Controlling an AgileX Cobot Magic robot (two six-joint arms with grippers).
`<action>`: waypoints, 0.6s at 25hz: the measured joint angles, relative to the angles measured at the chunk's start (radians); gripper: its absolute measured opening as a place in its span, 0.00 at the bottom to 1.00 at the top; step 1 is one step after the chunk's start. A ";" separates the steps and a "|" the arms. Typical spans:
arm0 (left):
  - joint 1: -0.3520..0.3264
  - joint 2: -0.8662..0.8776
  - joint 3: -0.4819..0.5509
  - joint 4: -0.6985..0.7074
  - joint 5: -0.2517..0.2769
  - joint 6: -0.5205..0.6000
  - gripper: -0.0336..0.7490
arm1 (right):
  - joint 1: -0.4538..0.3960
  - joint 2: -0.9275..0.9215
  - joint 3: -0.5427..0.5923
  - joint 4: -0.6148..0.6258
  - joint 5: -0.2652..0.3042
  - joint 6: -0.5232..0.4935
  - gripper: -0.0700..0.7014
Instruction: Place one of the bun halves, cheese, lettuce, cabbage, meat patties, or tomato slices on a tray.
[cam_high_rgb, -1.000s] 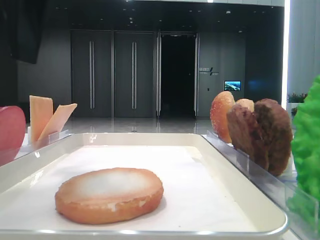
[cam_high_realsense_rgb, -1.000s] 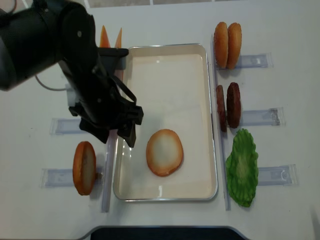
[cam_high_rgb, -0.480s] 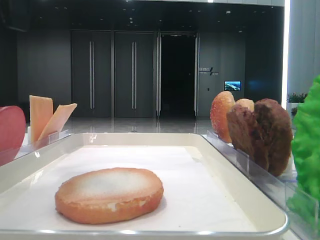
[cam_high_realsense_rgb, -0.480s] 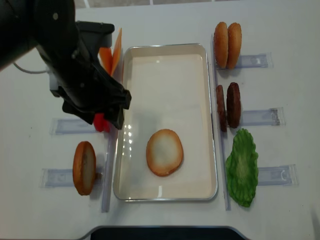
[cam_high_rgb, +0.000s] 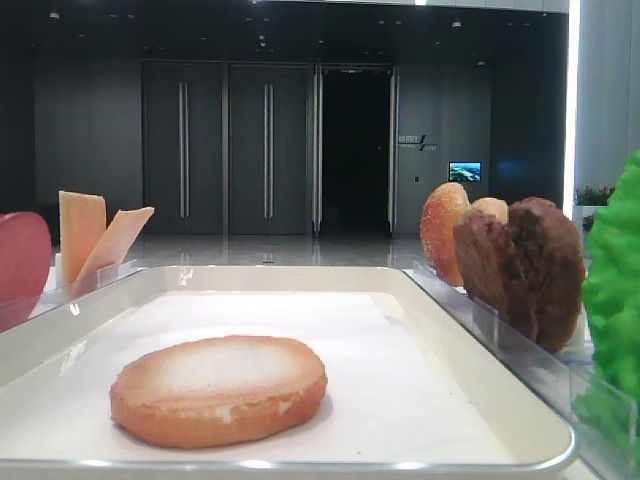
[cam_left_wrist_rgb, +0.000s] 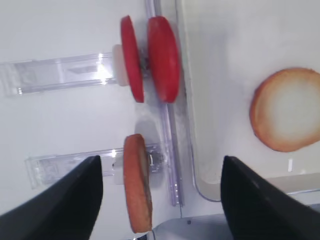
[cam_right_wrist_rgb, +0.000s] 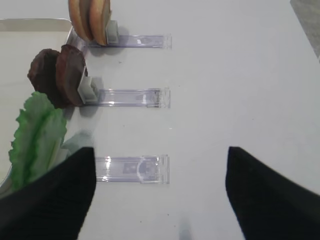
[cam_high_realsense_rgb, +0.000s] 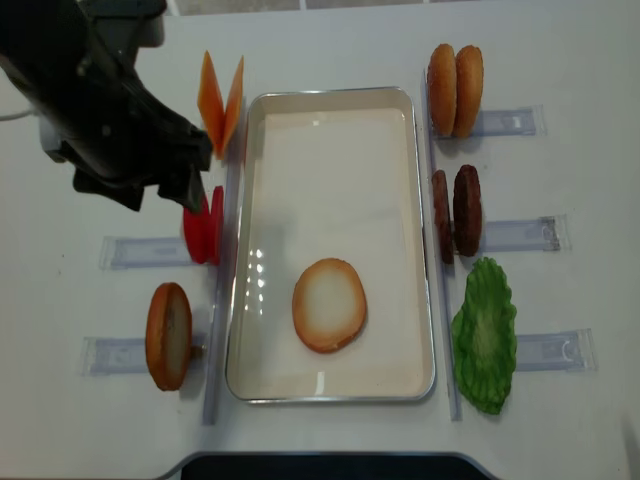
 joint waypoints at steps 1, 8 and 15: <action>0.026 -0.001 0.000 0.001 0.000 0.011 0.76 | 0.000 0.000 0.000 0.000 0.000 0.000 0.79; 0.180 -0.001 0.000 0.045 0.001 0.065 0.76 | 0.000 0.000 0.000 0.000 0.000 0.000 0.79; 0.315 -0.001 0.000 0.068 0.001 0.149 0.75 | 0.000 0.000 0.000 0.000 0.000 0.000 0.79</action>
